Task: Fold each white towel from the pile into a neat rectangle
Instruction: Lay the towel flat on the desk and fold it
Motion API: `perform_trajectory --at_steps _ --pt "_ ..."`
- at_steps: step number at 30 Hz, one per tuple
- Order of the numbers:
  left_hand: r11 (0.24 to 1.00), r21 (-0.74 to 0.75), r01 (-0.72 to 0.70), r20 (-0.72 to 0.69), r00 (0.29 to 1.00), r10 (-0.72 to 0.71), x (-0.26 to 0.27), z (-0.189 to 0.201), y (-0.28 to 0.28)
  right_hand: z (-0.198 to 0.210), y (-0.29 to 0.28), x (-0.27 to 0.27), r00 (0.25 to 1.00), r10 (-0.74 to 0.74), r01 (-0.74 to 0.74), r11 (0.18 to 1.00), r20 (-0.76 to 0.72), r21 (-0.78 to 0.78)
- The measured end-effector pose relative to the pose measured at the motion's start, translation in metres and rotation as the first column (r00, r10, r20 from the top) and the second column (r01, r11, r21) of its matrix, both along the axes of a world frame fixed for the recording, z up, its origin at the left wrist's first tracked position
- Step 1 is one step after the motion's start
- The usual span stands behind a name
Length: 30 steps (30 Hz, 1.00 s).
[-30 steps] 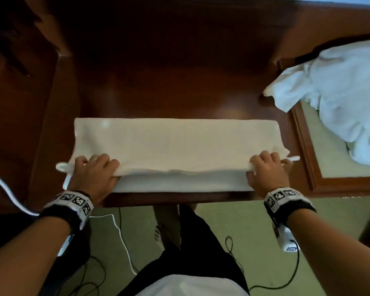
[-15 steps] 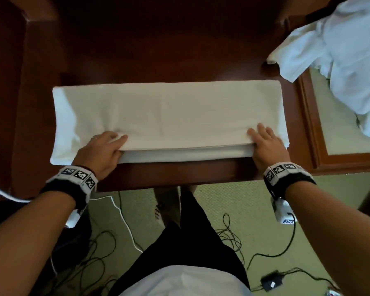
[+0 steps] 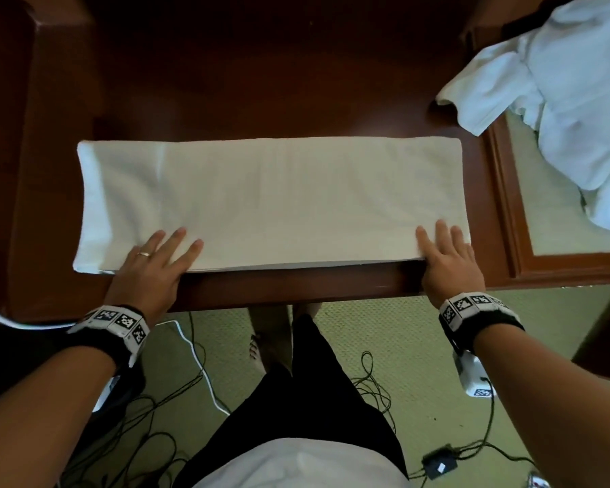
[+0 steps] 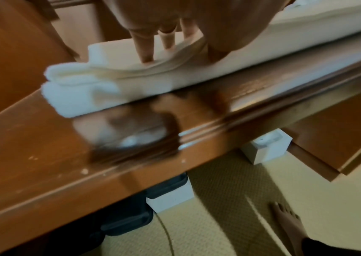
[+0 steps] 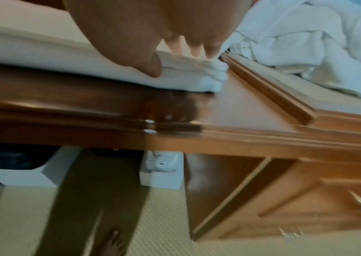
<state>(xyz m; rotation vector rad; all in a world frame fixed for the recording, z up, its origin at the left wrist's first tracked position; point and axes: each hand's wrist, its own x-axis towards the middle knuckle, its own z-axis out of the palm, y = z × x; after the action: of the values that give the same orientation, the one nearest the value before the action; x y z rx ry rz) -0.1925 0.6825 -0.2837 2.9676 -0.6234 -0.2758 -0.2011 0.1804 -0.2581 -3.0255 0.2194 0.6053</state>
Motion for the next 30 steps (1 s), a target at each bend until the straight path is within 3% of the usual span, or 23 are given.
perform_trajectory --at_steps 2,5,7,12,15,19,21,24,30 --pt "0.998 -0.025 -0.054 0.008 0.999 0.054 0.004 0.004 0.004 0.003 0.020 0.005 0.994 0.050 -0.051 0.999 0.100 0.005" --pt "0.992 -0.030 -0.125 0.024 0.992 0.126 0.011 0.012 0.023 -0.002 0.065 0.013 0.919 0.316 -0.337 0.940 0.234 0.054" --pt "0.988 0.014 -0.157 0.023 0.987 0.157 0.012 0.018 0.044 -0.005 0.086 0.017 0.868 0.409 -0.449 0.888 0.280 0.095" --pt "0.977 -0.003 -0.213 -0.032 0.977 0.213 -0.013 0.018 0.076 -0.013 0.079 0.004 0.852 0.465 -0.508 0.845 0.240 0.166" --pt "0.952 0.017 -0.306 -0.062 0.950 0.307 -0.010 0.026 0.057 -0.007 0.083 0.003 0.844 0.483 -0.524 0.835 0.233 0.166" --pt "0.957 -0.040 -0.288 -0.017 0.958 0.287 0.021 0.037 0.009 0.003 0.120 0.029 0.862 0.380 -0.459 0.866 0.336 0.198" --pt "0.966 -0.035 -0.255 -0.073 0.965 0.252 0.038 0.036 -0.023 0.004 0.148 0.041 0.900 0.359 -0.407 0.894 0.246 0.186" --pt "0.977 0.092 -0.193 -0.174 0.963 0.207 0.047 0.016 -0.047 -0.008 0.171 0.045 0.941 0.337 -0.332 0.934 -0.013 0.134" --pt "0.877 0.231 -0.421 -0.209 0.859 0.468 0.031 0.002 0.044 -0.007 0.162 0.037 0.919 0.375 -0.361 0.925 -0.125 0.122"
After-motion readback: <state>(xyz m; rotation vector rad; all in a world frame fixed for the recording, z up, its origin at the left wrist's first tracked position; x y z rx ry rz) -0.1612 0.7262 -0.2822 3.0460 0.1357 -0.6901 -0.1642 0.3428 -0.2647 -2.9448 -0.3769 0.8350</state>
